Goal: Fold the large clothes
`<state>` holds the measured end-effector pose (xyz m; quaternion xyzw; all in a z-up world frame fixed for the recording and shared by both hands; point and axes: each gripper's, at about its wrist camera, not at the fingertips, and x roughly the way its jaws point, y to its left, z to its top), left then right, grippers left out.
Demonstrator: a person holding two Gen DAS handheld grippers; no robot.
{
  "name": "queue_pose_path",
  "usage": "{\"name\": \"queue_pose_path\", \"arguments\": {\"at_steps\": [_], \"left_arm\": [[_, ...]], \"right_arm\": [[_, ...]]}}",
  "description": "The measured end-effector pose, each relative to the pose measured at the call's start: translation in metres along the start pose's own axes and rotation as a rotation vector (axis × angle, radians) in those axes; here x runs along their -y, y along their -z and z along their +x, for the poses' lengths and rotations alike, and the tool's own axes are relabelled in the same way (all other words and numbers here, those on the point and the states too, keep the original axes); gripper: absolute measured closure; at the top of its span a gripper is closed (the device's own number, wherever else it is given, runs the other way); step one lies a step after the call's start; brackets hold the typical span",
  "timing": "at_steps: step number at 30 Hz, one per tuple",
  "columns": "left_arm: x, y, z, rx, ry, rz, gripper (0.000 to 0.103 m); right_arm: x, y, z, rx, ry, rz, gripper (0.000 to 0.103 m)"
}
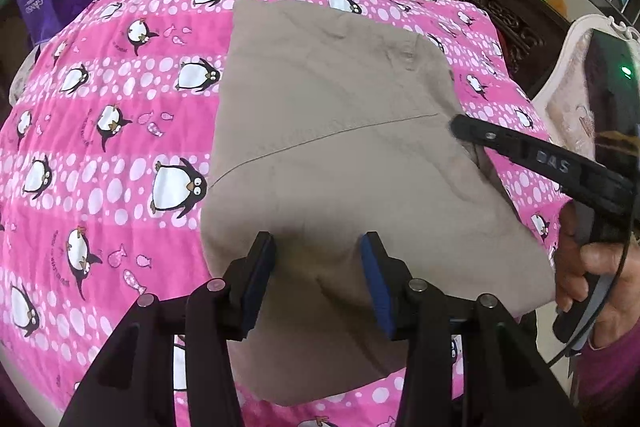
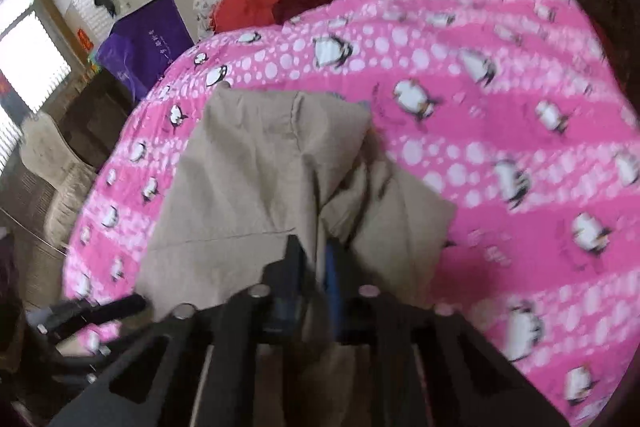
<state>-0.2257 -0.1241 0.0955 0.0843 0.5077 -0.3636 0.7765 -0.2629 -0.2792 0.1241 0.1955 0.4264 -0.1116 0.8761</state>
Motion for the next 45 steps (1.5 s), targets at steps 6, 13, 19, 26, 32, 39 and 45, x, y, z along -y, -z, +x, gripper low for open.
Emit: {"name": "queue_pose_path", "arguments": {"at_steps": [6,13,19,26,32,39,45], "left_arm": [[0.004,-0.001,0.005,0.004,-0.007,0.012,0.067],[0.003,-0.001,0.005,0.002,-0.012,0.009,0.067],[0.004,0.001,0.005,0.006,-0.017,0.009,0.067],[0.004,0.002,0.005,0.009,-0.02,0.007,0.067],[0.006,0.004,-0.002,0.021,-0.03,0.017,0.067],[-0.002,0.001,-0.042,0.167,-0.11,-0.02,0.067],[0.0,0.0,-0.057,0.217,-0.155,-0.009,0.067]], "right_arm": [[0.018,0.013,0.011,-0.047,0.073,0.024,0.101],[0.007,0.007,-0.026,-0.001,0.023,0.005,0.097],[-0.021,0.017,-0.047,0.007,-0.04,-0.057,0.065],[-0.023,0.041,-0.026,-0.077,-0.039,-0.057,0.063],[-0.018,0.054,-0.02,-0.082,-0.018,-0.085,0.082],[-0.021,0.039,-0.059,0.024,0.039,-0.031,0.047],[-0.042,0.034,-0.071,0.073,0.109,-0.071,0.031]]}}
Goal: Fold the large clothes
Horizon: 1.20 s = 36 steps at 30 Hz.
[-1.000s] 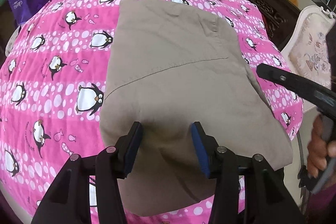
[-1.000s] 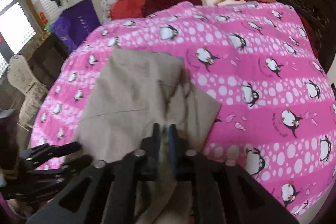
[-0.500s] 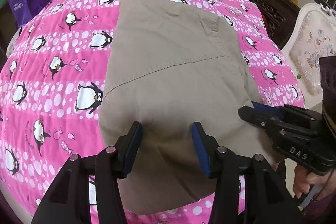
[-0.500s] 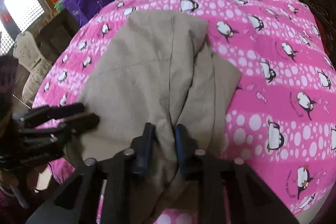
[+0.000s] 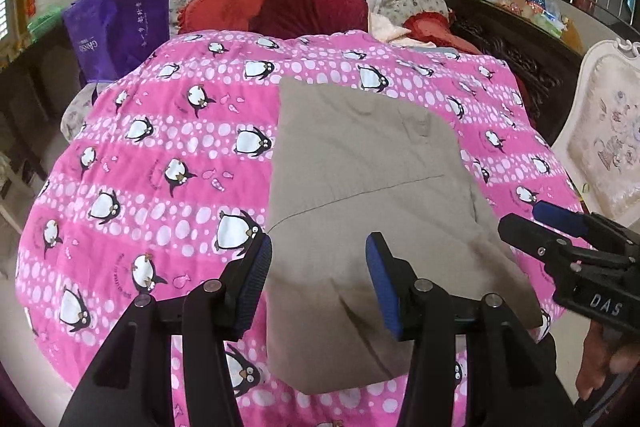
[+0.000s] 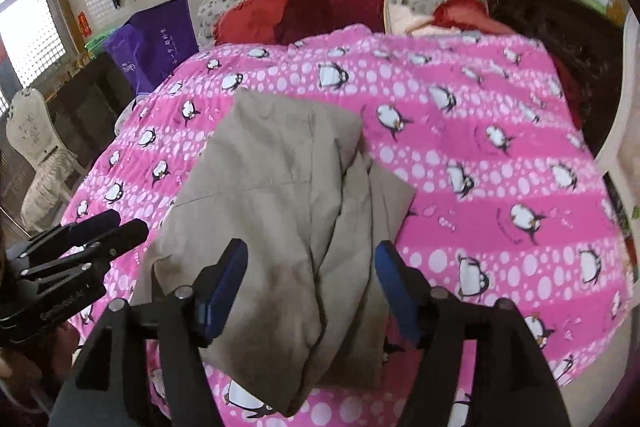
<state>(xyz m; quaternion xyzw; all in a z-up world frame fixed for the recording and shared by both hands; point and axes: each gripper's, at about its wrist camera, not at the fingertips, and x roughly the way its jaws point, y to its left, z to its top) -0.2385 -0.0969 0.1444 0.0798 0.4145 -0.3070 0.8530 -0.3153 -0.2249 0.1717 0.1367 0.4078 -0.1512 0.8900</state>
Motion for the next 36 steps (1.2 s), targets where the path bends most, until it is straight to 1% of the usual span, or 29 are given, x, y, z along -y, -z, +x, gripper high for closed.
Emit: {"name": "queue_pose_path", "arguments": {"at_steps": [3,5,15,24,36], "left_arm": [[0.0,0.001,0.001,-0.019,-0.017,0.001,0.067],[0.0,0.002,-0.001,-0.016,-0.013,-0.006,0.067],[0.002,0.006,-0.011,0.002,-0.045,-0.017,0.067],[0.005,0.007,-0.01,-0.003,-0.063,-0.009,0.067],[0.005,0.007,-0.003,-0.017,-0.065,-0.007,0.067]], "right_arm": [[-0.008,0.0,-0.006,0.027,0.026,-0.01,0.029],[-0.009,0.001,-0.01,0.04,0.03,0.003,0.026],[-0.011,0.008,-0.013,0.042,0.063,0.018,0.022],[-0.014,0.008,-0.009,0.033,0.063,0.019,0.021],[-0.014,0.009,-0.001,0.013,0.066,0.011,0.021]]}}
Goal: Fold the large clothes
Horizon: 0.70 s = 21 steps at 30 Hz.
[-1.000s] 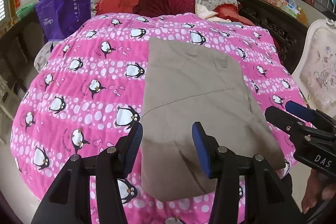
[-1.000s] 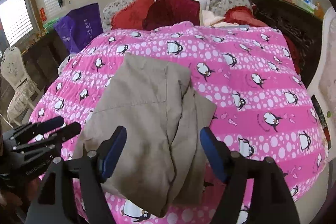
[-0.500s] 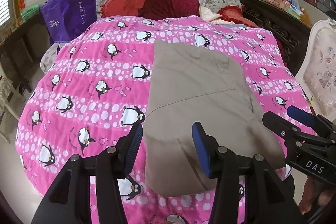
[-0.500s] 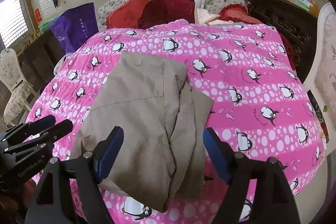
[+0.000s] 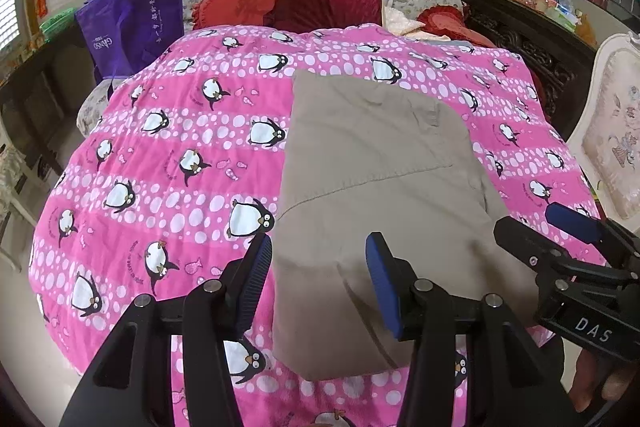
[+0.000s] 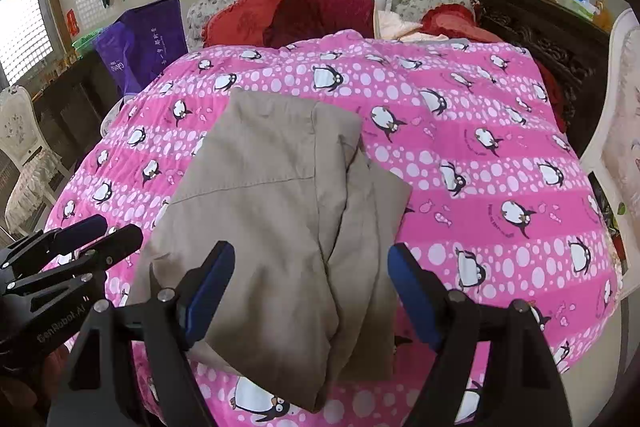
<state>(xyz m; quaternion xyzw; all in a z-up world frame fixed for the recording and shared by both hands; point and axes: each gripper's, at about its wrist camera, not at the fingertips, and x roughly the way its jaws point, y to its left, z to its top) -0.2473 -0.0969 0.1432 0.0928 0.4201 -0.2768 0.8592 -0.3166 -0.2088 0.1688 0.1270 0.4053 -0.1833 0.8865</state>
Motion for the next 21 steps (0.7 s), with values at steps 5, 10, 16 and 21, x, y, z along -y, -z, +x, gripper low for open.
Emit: {"name": "queue_pose_path", "arguments": {"at_steps": [5,10,16,21], "left_arm": [[0.0013,-0.0002,0.0024,-0.003,-0.002,0.002,0.067],[0.0019,-0.0001,0.0032,0.002,-0.003,0.007,0.067],[0.0026,0.0003,0.0032,-0.001,-0.004,0.005,0.067],[0.0023,0.0005,0.0044,-0.004,-0.002,0.009,0.067]], "right_arm": [[0.0023,-0.0002,0.0031,-0.006,0.002,0.007,0.021],[0.0044,-0.0002,0.0051,-0.012,0.002,0.016,0.021],[0.0029,0.0001,0.0064,-0.015,-0.001,0.011,0.021],[0.001,0.0003,0.0076,-0.018,-0.004,0.011,0.021]]}}
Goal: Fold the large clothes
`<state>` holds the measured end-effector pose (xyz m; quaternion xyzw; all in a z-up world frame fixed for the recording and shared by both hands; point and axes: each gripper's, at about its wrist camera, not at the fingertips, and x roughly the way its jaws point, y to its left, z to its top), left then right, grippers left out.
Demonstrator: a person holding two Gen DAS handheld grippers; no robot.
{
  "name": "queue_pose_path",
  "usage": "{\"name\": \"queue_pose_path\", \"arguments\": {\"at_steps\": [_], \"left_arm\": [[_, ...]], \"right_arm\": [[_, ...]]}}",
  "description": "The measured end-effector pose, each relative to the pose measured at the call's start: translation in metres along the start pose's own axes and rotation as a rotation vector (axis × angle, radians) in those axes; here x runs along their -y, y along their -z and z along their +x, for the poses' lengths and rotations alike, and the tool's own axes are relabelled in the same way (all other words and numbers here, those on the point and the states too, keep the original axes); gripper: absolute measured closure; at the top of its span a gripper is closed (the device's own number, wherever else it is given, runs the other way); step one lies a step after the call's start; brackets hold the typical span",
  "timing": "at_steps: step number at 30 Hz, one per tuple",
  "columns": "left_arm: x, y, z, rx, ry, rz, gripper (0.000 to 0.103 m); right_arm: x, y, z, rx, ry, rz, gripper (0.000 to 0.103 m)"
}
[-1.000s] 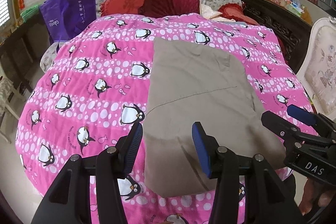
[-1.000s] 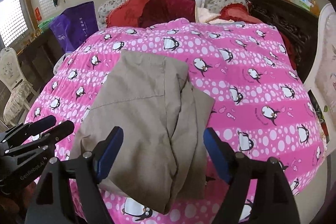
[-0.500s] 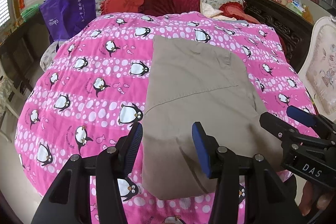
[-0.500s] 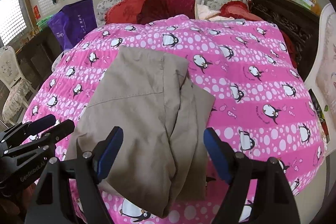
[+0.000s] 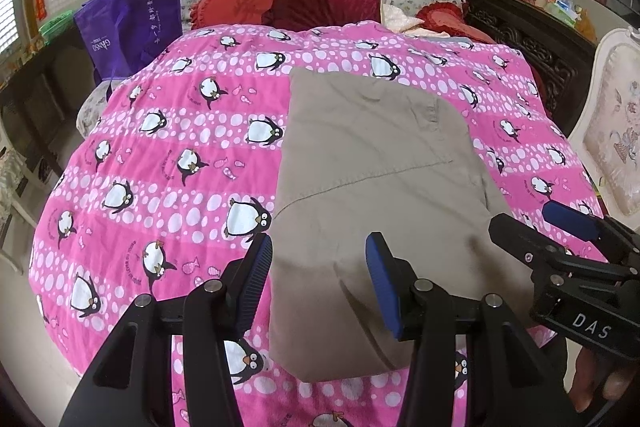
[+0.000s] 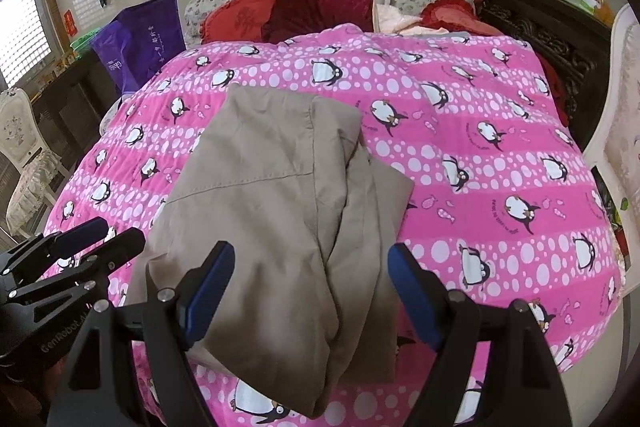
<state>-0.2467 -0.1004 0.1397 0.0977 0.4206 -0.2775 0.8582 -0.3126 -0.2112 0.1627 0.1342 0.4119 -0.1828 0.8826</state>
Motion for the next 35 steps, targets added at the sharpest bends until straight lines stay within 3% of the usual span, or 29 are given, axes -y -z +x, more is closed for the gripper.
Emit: {"name": "queue_pose_path", "arguments": {"at_steps": [35], "left_arm": [[-0.006,-0.001,0.01,0.014,0.013,-0.012,0.067]], "right_arm": [[-0.003,0.001,0.013,-0.036,0.0,-0.002,0.021]]}}
